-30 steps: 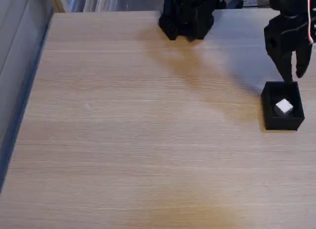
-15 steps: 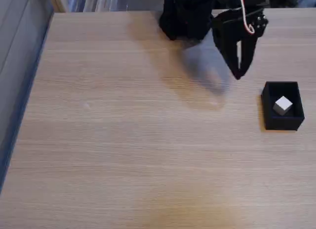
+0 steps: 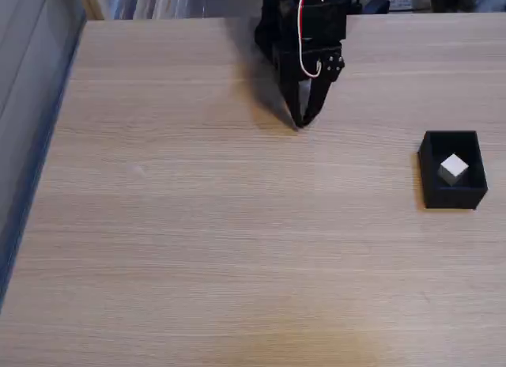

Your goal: Pick a white block and place it in the black box.

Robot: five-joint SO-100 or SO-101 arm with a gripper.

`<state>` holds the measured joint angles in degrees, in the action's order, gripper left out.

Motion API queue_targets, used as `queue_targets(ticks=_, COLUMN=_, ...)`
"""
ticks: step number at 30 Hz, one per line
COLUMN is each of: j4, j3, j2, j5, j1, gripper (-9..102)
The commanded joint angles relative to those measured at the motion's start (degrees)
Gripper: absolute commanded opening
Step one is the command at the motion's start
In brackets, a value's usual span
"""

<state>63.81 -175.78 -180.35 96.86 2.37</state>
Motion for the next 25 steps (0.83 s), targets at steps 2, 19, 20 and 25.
queue_targets(ticks=2, j4=8.7, j3=-2.0, j2=-9.7, j5=-0.8, j1=-1.8, gripper=0)
queue_targets(ticks=19, j4=13.4, j3=-2.1, j2=-10.5, j5=-4.8, j1=-0.4, gripper=0)
queue_targets(ticks=20, j4=13.4, j3=-2.1, j2=-10.5, j5=-4.8, j1=-0.4, gripper=0)
queue_targets(ticks=25, j4=13.4, j3=-2.1, j2=-10.5, j5=-4.9, j1=-1.0, gripper=0)
